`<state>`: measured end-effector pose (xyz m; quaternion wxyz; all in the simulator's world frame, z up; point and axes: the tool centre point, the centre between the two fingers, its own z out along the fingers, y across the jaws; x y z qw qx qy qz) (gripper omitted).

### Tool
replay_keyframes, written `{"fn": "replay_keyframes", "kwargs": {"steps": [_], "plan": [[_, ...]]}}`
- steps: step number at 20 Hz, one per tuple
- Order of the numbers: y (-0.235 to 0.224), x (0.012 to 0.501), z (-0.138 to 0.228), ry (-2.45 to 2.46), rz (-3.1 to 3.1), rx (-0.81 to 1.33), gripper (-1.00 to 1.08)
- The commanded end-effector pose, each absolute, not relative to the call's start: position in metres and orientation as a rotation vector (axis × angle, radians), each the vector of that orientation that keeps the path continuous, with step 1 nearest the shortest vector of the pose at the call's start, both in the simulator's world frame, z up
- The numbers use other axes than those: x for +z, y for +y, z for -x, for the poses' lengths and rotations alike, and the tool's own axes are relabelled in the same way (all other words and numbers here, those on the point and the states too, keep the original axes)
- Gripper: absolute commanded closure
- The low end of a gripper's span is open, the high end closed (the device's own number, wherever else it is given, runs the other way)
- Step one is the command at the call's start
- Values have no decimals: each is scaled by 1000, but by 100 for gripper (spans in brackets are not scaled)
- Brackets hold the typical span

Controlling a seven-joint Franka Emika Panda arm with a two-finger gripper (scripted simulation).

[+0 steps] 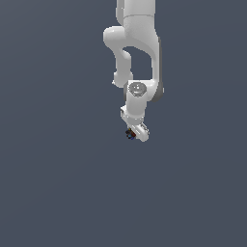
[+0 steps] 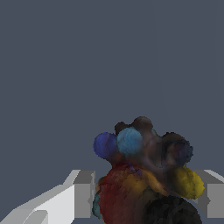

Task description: Pick up the object and move it to a goal position.

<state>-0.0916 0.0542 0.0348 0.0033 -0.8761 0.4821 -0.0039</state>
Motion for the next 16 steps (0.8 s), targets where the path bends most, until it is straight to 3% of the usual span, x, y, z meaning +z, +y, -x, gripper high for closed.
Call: {"fn": "replay_keyframes", "kwargs": {"steps": [1, 16], "plan": [[54, 30, 95, 1512, 2754, 0, 108], [33, 63, 77, 1511, 2747, -11, 108]]}}
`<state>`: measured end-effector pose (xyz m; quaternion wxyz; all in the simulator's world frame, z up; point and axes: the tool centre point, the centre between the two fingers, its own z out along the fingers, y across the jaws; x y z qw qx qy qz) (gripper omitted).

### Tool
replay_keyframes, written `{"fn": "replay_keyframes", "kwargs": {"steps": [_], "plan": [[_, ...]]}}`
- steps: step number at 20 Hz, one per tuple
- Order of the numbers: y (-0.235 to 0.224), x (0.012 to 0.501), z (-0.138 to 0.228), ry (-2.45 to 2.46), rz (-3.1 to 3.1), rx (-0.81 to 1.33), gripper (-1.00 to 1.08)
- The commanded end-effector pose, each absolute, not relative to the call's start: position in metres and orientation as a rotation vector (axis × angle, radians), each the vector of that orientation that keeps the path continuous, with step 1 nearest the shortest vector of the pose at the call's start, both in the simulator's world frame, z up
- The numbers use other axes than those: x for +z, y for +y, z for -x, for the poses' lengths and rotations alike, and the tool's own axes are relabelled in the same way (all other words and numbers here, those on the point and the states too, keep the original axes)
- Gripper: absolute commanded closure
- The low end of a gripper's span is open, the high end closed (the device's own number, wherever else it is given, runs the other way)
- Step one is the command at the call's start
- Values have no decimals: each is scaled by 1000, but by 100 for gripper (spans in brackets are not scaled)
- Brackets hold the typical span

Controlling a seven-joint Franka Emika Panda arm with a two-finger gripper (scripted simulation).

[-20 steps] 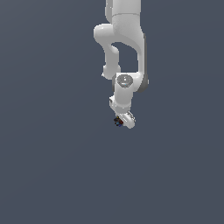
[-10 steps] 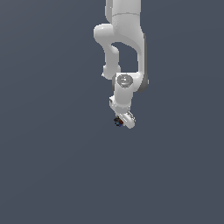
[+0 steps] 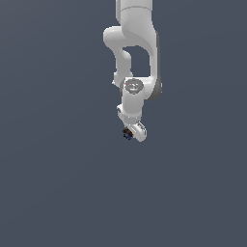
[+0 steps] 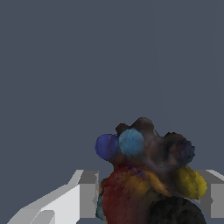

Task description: Pick up the object and move it to a goal position.

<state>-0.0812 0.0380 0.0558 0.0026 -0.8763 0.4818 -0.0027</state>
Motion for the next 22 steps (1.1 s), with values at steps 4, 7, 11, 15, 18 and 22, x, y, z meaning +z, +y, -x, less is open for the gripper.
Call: {"fn": "replay_keyframes", "kwargs": {"steps": [4, 7, 11, 15, 18, 22], "plan": [[15, 87, 65, 1512, 2748, -10, 108], [-2, 109, 53, 1512, 2748, -10, 108], [-27, 141, 36, 1513, 2749, -9, 108], [-52, 175, 18, 1513, 2751, -7, 108], [-70, 200, 4, 1513, 2751, -6, 108], [-92, 228, -13, 1512, 2752, -5, 108]]}}
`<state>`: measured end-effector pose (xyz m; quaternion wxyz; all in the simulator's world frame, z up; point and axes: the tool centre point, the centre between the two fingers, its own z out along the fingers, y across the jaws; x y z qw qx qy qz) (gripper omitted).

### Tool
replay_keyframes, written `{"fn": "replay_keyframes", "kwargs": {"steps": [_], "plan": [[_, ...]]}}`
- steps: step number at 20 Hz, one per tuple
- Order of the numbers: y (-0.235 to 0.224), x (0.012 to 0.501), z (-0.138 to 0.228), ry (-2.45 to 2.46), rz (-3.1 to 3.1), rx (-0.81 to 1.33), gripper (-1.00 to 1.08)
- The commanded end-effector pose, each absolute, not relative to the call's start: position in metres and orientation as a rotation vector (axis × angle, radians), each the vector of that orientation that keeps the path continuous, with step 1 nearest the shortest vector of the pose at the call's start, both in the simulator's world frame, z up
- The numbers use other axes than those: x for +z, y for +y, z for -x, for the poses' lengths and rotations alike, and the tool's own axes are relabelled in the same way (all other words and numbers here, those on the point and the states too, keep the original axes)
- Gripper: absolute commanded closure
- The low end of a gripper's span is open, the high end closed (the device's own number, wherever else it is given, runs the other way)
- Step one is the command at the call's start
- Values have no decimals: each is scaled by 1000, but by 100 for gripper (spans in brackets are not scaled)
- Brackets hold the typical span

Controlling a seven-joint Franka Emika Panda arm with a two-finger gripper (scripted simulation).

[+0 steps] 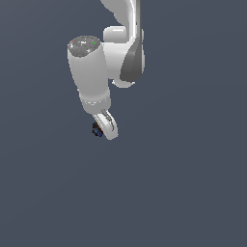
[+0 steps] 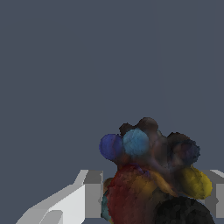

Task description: Pick up the object and move it to a goal position.

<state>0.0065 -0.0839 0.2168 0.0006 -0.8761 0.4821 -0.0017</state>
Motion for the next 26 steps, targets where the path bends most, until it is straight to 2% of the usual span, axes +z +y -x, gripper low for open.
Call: {"fn": "replay_keyframes", "kwargs": {"steps": [1, 15, 26], "plan": [[-97, 235, -17, 1512, 2752, -5, 108], [-150, 306, -61, 1511, 2754, -2, 108], [-169, 331, -78, 1510, 2755, -1, 108]]}}
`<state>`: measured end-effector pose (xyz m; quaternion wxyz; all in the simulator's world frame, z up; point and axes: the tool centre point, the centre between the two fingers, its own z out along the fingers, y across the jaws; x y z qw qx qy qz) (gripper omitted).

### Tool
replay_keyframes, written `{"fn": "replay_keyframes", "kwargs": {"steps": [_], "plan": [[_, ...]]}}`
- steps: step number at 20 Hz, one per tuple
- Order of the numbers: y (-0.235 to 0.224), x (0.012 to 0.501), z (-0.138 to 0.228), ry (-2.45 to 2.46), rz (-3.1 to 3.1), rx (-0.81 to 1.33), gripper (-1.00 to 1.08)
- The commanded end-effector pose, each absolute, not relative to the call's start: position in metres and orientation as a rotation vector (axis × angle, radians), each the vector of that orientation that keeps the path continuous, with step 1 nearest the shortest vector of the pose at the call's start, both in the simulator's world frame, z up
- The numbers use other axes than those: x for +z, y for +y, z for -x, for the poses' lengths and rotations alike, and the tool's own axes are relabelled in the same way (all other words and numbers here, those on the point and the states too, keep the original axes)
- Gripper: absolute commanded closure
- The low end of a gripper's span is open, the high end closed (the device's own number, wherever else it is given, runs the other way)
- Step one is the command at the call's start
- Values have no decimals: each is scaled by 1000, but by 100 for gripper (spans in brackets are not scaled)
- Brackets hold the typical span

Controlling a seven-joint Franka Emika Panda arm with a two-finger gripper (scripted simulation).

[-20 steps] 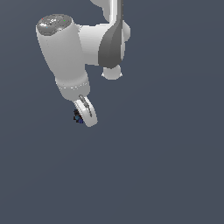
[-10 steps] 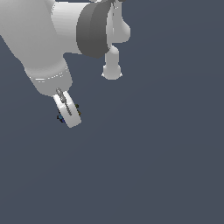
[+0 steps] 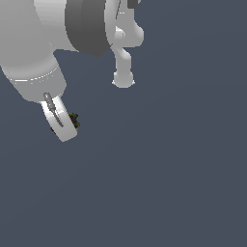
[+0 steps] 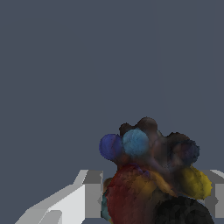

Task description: Pick up the object and move it to a goal position.

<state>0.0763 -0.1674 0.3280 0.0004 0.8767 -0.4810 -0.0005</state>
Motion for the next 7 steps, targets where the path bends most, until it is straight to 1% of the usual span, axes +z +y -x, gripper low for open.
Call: {"fn": "replay_keyframes", "kwargs": {"steps": [1, 7], "plan": [[-170, 332, -79, -1510, -2755, 1, 108], [-172, 334, -81, -1511, -2754, 0, 108]]}}
